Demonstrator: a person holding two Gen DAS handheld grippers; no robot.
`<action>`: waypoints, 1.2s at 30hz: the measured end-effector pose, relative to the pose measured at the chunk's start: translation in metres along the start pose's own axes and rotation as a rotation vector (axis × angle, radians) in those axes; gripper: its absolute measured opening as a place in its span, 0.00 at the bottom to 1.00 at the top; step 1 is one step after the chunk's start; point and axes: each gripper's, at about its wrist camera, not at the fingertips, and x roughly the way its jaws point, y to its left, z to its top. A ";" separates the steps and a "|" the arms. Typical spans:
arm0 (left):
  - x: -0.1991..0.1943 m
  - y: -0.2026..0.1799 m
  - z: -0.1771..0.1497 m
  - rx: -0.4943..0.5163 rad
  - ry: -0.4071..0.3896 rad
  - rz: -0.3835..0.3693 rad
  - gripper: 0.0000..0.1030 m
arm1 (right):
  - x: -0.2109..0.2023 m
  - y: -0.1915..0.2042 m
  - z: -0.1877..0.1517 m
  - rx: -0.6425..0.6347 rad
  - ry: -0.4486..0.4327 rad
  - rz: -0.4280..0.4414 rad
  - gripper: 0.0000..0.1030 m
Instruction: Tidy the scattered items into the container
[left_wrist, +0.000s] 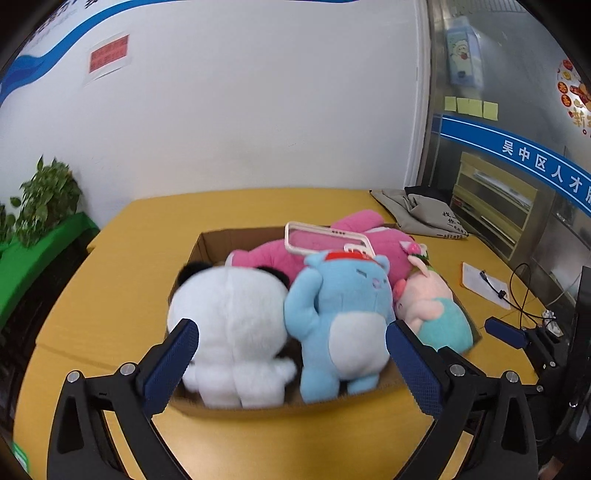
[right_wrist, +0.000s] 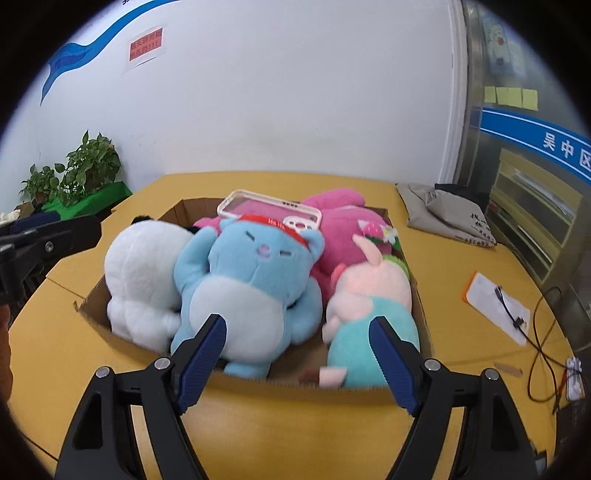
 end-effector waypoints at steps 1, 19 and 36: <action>-0.003 0.000 -0.008 -0.014 0.010 -0.002 1.00 | -0.003 -0.001 -0.006 0.003 0.008 -0.005 0.77; -0.028 -0.008 -0.045 -0.042 -0.016 0.003 1.00 | -0.028 -0.007 -0.030 0.031 0.021 -0.048 0.77; -0.012 -0.009 -0.049 -0.070 0.050 -0.005 1.00 | -0.021 -0.010 -0.035 0.037 0.038 -0.051 0.77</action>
